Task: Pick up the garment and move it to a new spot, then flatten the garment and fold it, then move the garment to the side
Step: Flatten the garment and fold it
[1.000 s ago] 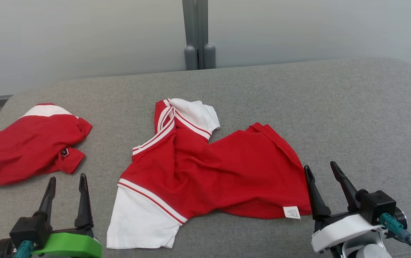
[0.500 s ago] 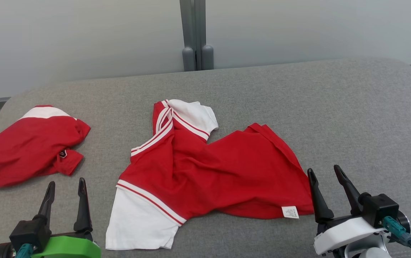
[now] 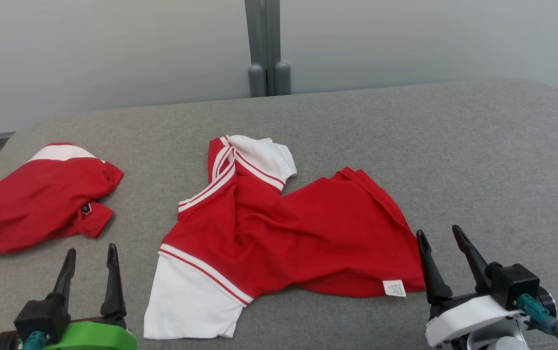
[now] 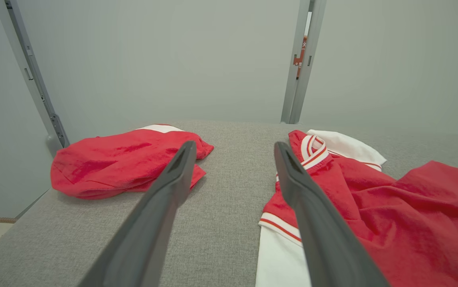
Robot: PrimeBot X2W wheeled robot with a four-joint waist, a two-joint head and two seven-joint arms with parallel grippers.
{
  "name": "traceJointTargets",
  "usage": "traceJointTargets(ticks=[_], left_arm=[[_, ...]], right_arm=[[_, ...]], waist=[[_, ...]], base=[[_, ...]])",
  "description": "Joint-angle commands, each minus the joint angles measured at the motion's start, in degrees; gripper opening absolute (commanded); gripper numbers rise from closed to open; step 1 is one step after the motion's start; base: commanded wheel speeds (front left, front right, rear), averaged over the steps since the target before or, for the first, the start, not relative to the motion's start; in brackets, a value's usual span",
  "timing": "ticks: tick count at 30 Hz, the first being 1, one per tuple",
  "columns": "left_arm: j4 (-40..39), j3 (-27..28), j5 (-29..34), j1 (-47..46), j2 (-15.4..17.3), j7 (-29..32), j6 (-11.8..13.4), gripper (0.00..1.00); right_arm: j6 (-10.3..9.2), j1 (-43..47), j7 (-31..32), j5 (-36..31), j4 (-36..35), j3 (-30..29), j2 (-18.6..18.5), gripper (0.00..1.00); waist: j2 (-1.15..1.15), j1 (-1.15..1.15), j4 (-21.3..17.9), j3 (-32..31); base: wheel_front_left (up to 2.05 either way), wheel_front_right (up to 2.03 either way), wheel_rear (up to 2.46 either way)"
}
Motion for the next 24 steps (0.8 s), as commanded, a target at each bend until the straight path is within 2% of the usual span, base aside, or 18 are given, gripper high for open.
traceJointTargets(ticks=[1, 16, 24], left_arm=[[0.12, 0.29, 0.26, 0.42, -0.03, -0.02, -0.24, 1.0], [1.09, 0.22, 0.37, -0.2, -0.28, -0.02, -0.62, 1.0], [5.73, -1.37, -0.48, 0.59, -0.54, -0.03, -0.9, 1.0]], right_arm=[[-0.08, 0.44, -0.17, 0.12, 0.13, 0.0, -0.03, 1.0], [-0.08, 0.19, -0.17, 0.37, 0.53, -0.18, 0.0, 1.0], [-0.08, -0.81, -0.17, 0.03, 4.75, -0.27, -0.95, 1.0]], waist=[[0.0, 0.0, -0.05, -0.01], [0.0, 0.0, 0.08, -0.02], [0.0, 0.0, -0.09, 0.52]], base=[[0.0, 0.0, 0.0], [0.0, 0.0, 0.0], [0.0, 0.0, 0.0]])
